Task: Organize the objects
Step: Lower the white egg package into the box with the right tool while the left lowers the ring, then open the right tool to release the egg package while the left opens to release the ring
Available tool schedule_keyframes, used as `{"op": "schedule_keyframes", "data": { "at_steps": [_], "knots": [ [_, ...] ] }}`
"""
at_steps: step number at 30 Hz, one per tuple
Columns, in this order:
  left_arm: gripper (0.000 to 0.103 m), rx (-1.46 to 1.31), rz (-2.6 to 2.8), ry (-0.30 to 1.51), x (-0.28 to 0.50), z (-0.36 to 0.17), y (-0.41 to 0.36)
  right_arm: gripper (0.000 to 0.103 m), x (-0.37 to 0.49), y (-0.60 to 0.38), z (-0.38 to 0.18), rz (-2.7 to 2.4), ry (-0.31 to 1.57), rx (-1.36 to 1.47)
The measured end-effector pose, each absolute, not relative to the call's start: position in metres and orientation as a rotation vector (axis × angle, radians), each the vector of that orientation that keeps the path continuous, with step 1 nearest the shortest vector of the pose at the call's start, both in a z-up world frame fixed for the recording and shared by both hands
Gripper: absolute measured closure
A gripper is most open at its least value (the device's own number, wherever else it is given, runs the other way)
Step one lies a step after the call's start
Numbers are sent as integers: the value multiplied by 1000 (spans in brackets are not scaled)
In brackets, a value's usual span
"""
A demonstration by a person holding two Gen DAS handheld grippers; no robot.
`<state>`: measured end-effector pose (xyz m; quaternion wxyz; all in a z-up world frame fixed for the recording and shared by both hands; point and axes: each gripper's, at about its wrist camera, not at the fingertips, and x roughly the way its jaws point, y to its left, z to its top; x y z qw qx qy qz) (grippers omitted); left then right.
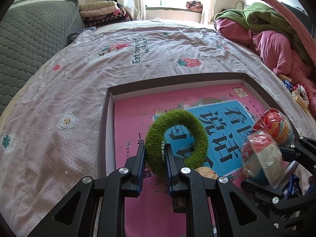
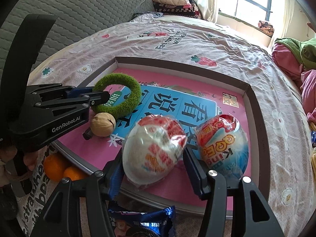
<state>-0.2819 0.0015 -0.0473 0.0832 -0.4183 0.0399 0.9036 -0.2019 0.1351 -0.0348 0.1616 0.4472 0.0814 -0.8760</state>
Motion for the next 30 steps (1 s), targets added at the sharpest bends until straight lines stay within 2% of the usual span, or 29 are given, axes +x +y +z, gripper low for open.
{"op": "schedule_keyframes", "data": {
  "at_steps": [8, 13, 26, 30],
  "knots": [
    [80, -1259, 2695, 120, -283, -48, 1, 44, -201, 141, -30, -2520, 220, 1260],
    [67, -1260, 2695, 126, -282, -47, 1, 43, -199, 144, -22, -2538, 211, 1230],
    [65, -1259, 2705, 118, -282, -46, -1, 43, -188, 144, -7, -2570, 225, 1158],
    [58, -1252, 2711, 95, -283, -43, -4, 43, -184, 146, -2, -2576, 221, 1134]
  ]
}}
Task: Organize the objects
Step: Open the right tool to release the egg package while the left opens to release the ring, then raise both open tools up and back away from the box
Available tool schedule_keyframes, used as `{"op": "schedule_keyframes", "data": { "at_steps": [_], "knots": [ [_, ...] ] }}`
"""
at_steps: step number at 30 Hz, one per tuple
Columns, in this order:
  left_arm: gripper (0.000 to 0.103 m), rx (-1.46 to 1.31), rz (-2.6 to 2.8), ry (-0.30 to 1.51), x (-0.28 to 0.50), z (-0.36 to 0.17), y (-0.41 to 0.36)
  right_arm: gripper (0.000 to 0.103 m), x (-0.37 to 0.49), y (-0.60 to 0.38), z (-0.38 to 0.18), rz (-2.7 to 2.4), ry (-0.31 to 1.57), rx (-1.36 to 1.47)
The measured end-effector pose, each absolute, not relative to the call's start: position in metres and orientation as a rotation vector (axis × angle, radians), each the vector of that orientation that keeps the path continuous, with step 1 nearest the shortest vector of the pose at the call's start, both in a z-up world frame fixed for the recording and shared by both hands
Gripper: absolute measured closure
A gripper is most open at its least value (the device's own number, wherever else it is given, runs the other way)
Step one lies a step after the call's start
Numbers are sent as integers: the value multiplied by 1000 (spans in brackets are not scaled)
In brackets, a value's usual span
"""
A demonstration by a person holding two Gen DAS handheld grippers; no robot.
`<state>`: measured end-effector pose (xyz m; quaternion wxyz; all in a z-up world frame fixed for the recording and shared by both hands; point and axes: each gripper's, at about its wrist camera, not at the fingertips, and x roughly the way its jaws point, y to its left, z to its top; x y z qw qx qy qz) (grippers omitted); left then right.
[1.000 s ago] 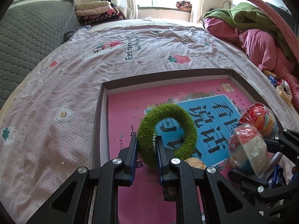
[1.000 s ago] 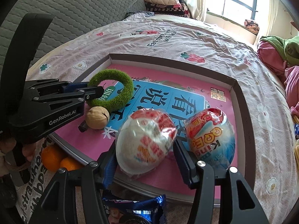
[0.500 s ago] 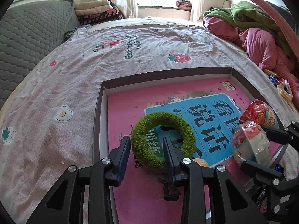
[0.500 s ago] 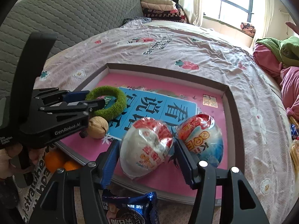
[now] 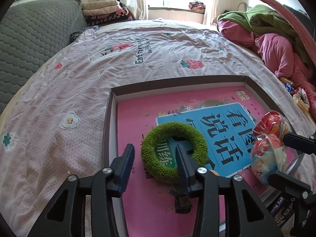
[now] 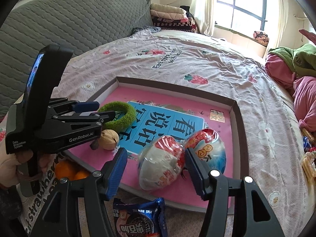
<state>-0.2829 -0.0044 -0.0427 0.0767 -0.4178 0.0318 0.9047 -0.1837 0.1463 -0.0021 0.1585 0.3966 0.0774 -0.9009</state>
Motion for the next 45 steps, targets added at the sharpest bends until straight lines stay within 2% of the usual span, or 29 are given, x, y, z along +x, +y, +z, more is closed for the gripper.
{"op": "schedule_keyframes", "data": {
  "at_steps": [11, 22, 33, 37, 45],
  "knots": [
    [57, -1229, 2718, 67, -279, -34, -4, 43, -180, 149, 3, -2584, 215, 1114],
    [52, -1174, 2724, 30, -260, -7, -6, 43, -175, 149, 10, -2597, 219, 1083],
    [51, -1081, 2742, 12, -229, 25, -6, 43, -170, 151, 21, -2615, 210, 1035],
    [46, -1068, 2745, -8, -221, 31, -9, 43, -168, 152, 24, -2621, 218, 1018],
    [45, -1057, 2767, -6, -212, 36, -14, 43, -162, 152, 29, -2634, 220, 988]
  ]
}}
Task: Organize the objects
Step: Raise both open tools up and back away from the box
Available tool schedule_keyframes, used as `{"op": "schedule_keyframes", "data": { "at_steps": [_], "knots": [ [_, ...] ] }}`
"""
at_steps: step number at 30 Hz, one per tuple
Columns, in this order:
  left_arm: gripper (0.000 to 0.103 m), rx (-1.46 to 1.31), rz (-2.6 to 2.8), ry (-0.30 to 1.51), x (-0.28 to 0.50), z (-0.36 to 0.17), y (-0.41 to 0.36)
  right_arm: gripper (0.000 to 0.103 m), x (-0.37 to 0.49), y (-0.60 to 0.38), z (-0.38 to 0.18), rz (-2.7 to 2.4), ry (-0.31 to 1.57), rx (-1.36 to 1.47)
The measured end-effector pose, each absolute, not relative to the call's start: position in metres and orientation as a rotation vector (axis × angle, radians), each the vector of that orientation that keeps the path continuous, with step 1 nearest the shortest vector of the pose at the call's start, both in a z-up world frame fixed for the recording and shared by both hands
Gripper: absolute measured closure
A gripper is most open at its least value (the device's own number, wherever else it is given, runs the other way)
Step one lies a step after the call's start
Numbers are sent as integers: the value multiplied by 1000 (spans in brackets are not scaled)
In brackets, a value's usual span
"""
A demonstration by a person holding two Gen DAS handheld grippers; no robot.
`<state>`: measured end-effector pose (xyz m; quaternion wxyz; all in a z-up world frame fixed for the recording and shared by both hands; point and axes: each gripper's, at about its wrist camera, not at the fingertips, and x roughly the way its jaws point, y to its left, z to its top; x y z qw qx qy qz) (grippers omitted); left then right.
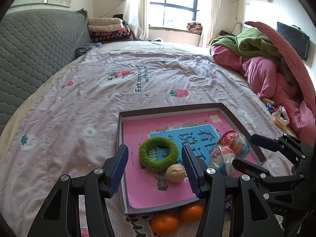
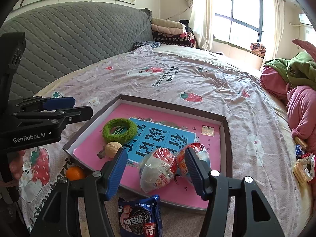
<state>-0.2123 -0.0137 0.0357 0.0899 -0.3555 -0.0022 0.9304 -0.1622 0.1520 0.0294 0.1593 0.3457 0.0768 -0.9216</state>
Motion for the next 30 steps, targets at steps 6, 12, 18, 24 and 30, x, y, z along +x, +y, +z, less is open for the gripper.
{"op": "schedule_keyframes", "data": {
  "at_steps": [6, 12, 18, 24, 30],
  "knots": [
    [43, -1052, 2788, 2, -204, 36, -19, 43, -162, 152, 30, -2633, 215, 985],
    [39, -1036, 2811, -9, -191, 33, -21, 43, -160, 149, 30, -2629, 217, 979],
    [34, -998, 2820, 17, -177, 36, -15, 40, -157, 150, 31, -2632, 199, 964],
    [34, -970, 2835, 29, -169, 40, -12, 39, -154, 153, 32, -2635, 177, 958],
    [34, -959, 2834, 43, -166, 41, -11, 38, -154, 159, 33, -2644, 138, 957]
  ]
}}
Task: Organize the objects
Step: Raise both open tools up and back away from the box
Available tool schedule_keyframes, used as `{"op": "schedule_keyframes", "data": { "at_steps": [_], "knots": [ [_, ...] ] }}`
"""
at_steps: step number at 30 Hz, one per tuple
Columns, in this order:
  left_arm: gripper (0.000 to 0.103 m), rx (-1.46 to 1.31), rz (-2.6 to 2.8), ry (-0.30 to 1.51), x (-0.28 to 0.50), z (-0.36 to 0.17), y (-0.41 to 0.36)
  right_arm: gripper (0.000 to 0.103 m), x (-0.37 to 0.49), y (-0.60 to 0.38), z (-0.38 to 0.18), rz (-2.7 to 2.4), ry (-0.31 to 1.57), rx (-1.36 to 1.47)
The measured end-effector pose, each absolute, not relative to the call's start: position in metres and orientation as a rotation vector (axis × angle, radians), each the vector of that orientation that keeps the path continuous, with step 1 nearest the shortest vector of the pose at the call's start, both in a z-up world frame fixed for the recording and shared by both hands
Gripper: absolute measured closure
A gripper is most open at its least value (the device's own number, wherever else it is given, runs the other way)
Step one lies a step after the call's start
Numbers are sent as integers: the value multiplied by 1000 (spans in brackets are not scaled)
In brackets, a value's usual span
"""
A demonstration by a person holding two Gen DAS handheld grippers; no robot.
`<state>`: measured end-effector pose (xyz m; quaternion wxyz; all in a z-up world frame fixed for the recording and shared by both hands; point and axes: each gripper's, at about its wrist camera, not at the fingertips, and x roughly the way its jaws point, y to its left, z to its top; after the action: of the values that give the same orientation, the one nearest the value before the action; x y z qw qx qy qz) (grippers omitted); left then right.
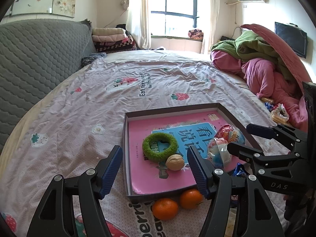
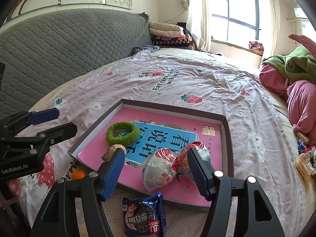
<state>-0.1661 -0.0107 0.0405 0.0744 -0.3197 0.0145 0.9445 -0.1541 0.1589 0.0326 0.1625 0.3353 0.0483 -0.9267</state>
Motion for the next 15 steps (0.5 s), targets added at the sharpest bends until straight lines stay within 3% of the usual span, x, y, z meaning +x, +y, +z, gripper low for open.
{"op": "schedule_keyframes", "data": {
  "at_steps": [10, 15],
  "knots": [
    [33, -943, 2841, 64, -165, 42, -8, 25, -147, 165, 45, -2659, 86, 885],
    [33, -930, 2846, 50, -164, 45, -10, 24, -142, 167, 52, -2682, 74, 846]
  ]
}}
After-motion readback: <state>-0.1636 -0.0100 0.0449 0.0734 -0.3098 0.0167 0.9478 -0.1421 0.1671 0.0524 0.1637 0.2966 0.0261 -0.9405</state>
